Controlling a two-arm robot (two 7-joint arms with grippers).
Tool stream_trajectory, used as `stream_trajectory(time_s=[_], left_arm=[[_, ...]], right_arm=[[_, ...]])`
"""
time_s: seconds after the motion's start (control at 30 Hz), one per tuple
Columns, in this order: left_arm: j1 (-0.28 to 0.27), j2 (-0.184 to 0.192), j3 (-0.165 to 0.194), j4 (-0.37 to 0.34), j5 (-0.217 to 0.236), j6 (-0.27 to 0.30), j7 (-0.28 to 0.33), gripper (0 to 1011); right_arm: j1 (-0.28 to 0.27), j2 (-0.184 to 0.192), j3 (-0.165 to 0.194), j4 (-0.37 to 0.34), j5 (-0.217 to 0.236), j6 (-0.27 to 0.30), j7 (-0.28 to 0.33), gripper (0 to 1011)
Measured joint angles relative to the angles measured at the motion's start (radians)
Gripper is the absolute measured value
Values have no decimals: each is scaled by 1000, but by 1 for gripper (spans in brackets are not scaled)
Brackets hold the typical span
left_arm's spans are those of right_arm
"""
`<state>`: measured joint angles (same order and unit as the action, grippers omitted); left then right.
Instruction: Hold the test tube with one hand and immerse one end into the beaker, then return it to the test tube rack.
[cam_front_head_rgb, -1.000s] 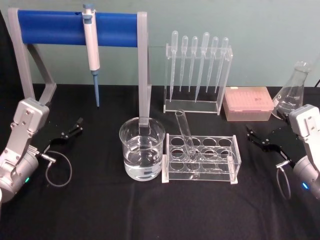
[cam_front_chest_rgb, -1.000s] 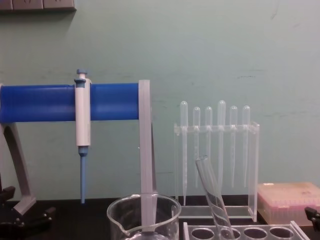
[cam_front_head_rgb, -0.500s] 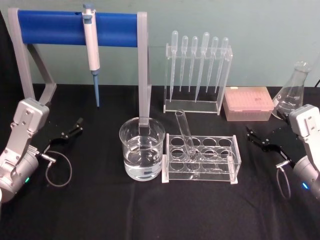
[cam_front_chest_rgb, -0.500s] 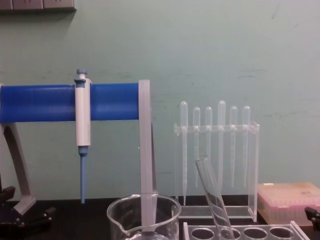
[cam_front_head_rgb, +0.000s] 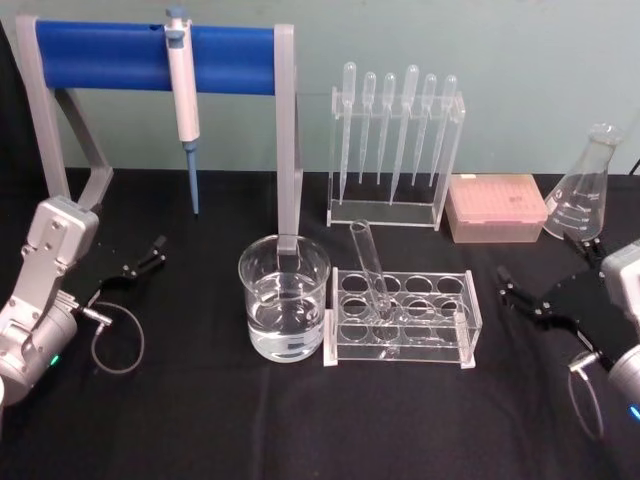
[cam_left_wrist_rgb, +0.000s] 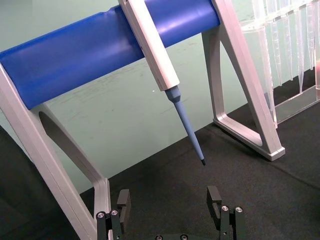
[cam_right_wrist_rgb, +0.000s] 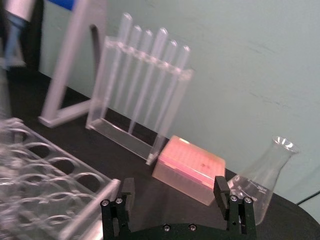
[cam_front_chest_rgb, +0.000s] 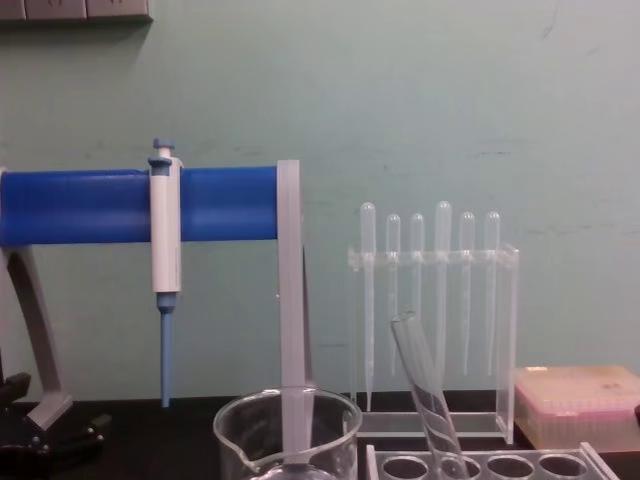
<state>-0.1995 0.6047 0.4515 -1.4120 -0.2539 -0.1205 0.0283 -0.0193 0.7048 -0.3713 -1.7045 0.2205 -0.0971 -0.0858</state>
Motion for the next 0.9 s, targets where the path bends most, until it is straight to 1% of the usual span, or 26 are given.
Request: stream_trajectory(time_s=[0.07, 0.1, 0.17, 0.2, 0.27, 0.3, 0.33, 0.37, 0.4, 0.43, 0.47, 0.5, 0.6, 0.63, 0.7, 0.73, 0.9], left_arm=[[0, 0, 0, 0, 0, 0, 0, 1000], [0, 0, 0, 0, 0, 0, 0, 1000], [0, 0, 0, 0, 0, 0, 0, 1000], [0, 0, 0, 0, 0, 0, 0, 1000], [0, 0, 0, 0, 0, 0, 0, 1000], [0, 0, 0, 0, 0, 0, 0, 1000], [0, 0, 0, 0, 0, 0, 0, 1000], [0, 0, 0, 0, 0, 0, 0, 1000], [0, 0, 0, 0, 0, 0, 0, 1000], [0, 0, 0, 0, 0, 0, 0, 1000], [0, 0, 0, 0, 0, 0, 0, 1000], [0, 0, 0, 0, 0, 0, 0, 1000], [0, 0, 0, 0, 0, 0, 0, 1000], [0, 0, 0, 0, 0, 0, 0, 1000], [0, 0, 0, 0, 0, 0, 0, 1000], [0, 0, 0, 0, 0, 0, 0, 1000], [0, 0, 0, 0, 0, 0, 0, 1000]], right_arm=[[-25, 14, 9, -41, 18, 5, 14, 1003], [-40, 24, 13, -72, 39, 8, 40, 1003], [-47, 33, 14, -100, 66, 13, 83, 1003], [-44, 39, 9, -118, 94, 20, 129, 1003], [-32, 39, 1, -126, 117, 30, 173, 1003], [-12, 38, -11, -129, 136, 45, 221, 1003], [1, 35, -18, -129, 143, 53, 242, 1003], [29, 25, -34, -123, 152, 70, 284, 1003], [29, 25, -34, -123, 152, 70, 284, 1003], [58, 14, -51, -113, 154, 86, 317, 1003], [72, 7, -60, -107, 154, 95, 332, 1003], [98, -7, -74, -93, 151, 109, 356, 1003], [148, -32, -98, -65, 142, 134, 392, 1003], [177, -51, -112, -41, 136, 148, 412, 1003], [202, -68, -123, -20, 132, 162, 431, 1003], [224, -82, -132, -1, 126, 172, 447, 1003], [273, -112, -155, 38, 95, 201, 477, 1003]])
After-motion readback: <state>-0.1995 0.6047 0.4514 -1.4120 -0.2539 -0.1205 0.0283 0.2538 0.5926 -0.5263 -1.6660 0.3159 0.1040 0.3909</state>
